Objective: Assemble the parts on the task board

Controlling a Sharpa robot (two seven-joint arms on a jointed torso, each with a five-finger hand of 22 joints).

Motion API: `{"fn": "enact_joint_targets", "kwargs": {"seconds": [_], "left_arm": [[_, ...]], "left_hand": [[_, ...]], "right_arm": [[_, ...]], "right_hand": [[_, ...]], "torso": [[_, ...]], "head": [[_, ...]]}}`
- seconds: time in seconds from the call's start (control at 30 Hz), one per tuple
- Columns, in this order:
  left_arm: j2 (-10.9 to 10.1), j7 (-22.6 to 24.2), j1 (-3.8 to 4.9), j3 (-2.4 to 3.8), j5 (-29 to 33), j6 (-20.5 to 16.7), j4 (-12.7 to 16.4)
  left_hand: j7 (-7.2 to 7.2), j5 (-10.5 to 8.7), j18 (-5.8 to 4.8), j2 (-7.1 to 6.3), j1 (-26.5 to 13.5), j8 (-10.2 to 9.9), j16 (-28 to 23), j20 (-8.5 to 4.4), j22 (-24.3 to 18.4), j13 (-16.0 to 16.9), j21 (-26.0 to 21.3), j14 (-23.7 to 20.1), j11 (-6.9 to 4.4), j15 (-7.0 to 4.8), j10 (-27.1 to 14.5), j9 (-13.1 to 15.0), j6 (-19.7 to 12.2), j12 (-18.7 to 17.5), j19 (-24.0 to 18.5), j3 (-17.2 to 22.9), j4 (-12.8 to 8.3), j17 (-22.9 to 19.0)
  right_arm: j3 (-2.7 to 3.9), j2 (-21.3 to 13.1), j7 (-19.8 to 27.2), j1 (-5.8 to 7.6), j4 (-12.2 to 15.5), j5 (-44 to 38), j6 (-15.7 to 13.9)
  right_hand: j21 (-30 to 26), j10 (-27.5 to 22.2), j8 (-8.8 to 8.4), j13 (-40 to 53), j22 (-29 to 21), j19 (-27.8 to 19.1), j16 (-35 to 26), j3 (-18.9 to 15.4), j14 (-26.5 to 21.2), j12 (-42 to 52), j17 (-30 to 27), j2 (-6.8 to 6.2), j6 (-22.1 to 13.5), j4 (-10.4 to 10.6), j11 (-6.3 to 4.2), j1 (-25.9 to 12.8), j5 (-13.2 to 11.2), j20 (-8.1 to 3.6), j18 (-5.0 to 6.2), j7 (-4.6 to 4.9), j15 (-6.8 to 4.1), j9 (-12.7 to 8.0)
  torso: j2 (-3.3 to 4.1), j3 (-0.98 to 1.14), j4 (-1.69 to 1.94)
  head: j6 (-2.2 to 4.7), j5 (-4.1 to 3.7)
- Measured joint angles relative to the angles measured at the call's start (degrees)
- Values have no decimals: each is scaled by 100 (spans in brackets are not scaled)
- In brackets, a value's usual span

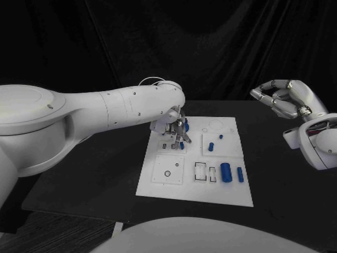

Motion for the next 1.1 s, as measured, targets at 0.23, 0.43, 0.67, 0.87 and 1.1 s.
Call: {"fn": "enact_joint_targets", "kwargs": {"seconds": [0.23, 0.43, 0.67, 0.87, 1.1], "left_arm": [[44, 59, -69, -2, 1, -93, -119], [73, 111, -111, -2, 1, -180, -212], [113, 169, -141, -2, 2, -258, -259], [125, 204, -155, -1, 3, -304, -292], [135, 228, -162, -1, 3, -327, -329]], "left_hand": [[1, 10, 0, 0, 0, 0, 0, 0, 0, 0, 0, 0, 0, 0, 0, -1, -1, 0, 0, 0, -1, 0], [0, 12, 0, -1, 1, -1, 0, -1, 0, 0, 0, 0, 0, 0, 0, -8, 1, 0, 0, 197, -56, 0], [-4, 14, 0, -1, 1, -45, 0, -30, 0, 0, -1, 0, -1, -1, 0, -24, 4, 0, 28, 197, -56, 0], [-9, 80, 0, -60, 61, -45, 0, -31, 0, 0, -1, 0, -1, -1, 1, -26, 31, 0, 29, 283, -142, 0], [-22, 81, 0, -61, 61, -89, 0, -31, 0, 0, -47, 0, -1, -1, 1, -27, 57, 0, 29, 284, -142, 0]], "right_arm": [[0, 3, -31, 0, -7, -1, 14], [0, 2, -55, 0, -11, -1, 31], [0, -1, -82, 0, -11, -1, 54], [0, -4, -106, 0, -11, -1, 74], [0, -11, -134, 0, -11, -1, 98]], "right_hand": [[0, 0, 0, 0, 0, 0, 0, 0, 0, 0, 0, 0, 0, 0, 0, 0, 0, 0, 0, 0, 0, 0], [0, 0, 0, 0, 0, 0, 0, 0, 0, 0, 0, 0, 0, 0, 0, 0, 0, 0, 0, 0, 0, 0], [0, 0, 0, 0, 0, 0, 0, 0, 0, 0, 0, 0, 0, 0, 0, 0, 0, 0, 0, 0, 0, -1], [0, 1, 0, 0, 0, 0, 0, 0, 0, 0, 0, 0, 1, 0, 1, 0, 0, 0, 0, -1, 0, -1], [0, 1, 0, 0, 0, 0, 0, 0, 0, 0, 0, 0, 9, 0, 1, 1, 0, 1, 0, -9, 0, -1]], "torso": [[-2, 2, -5], [-3, 3, -7], [-3, 3, -6], [-3, 3, -6], [-3, 3, -7]], "head": [[0, 0], [0, -3], [-1, -9], [-1, -20], [1, -54]]}}
